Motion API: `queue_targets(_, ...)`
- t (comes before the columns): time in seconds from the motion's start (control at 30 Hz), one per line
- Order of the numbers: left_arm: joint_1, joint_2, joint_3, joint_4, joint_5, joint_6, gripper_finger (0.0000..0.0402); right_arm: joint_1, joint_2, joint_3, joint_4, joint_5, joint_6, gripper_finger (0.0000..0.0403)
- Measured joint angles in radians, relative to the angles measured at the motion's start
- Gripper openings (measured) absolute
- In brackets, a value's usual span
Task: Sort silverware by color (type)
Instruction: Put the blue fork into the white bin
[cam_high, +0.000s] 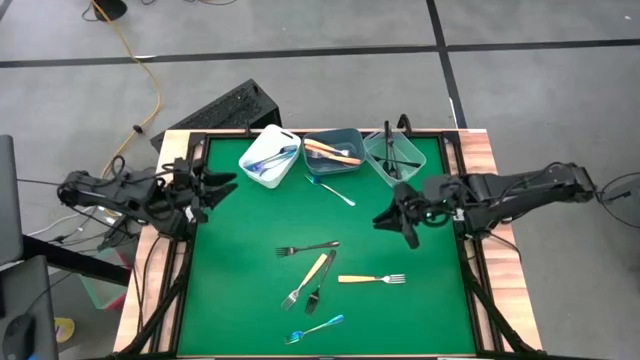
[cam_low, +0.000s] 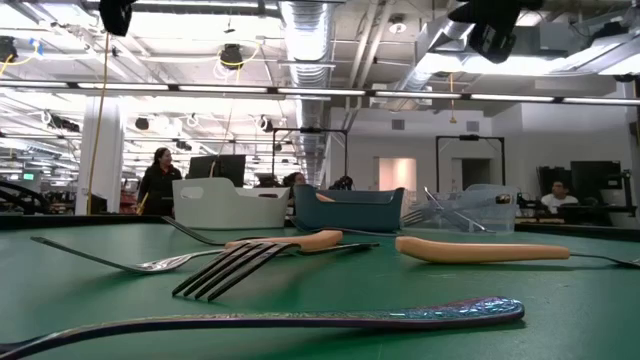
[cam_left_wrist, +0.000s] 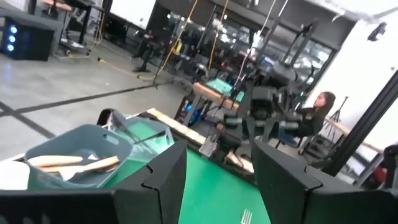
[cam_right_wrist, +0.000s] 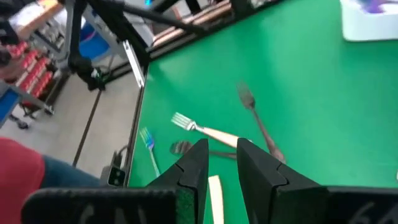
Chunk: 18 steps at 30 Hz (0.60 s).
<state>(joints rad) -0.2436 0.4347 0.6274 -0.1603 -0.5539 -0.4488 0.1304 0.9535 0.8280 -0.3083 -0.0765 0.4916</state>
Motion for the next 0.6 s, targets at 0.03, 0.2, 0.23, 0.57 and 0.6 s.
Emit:
queue_targets(0.03, 0.000, -0.001, -0.010, 0.022, 0.000, 0.000, 0.0164, 0.010, 0.009, 0.000, 0.001, 0.009, -0.001, 0.0098)
queue_targets(0.2, 0.000, -0.005, -0.043, 0.053, 0.026, -0.005, 0.0164, 0.063, 0.057, 0.000, -0.013, 0.057, 0.010, 0.0098)
queue_targets(0.23, 0.000, -0.005, -0.044, 0.049, 0.027, -0.011, 0.0164, 0.075, 0.073, 0.000, -0.018, 0.061, 0.017, 0.0098)
queue_targets(0.57, 0.000, -0.004, -0.044, 0.030, 0.024, -0.033, 0.0164, 0.162, 0.297, 0.044, -0.022, 0.059, -0.012, 0.0098)
queue_targets(0.6, 0.000, -0.004, -0.044, 0.027, 0.022, -0.035, 0.0164, 0.166, 0.322, 0.056, -0.025, 0.056, -0.031, 0.0098)
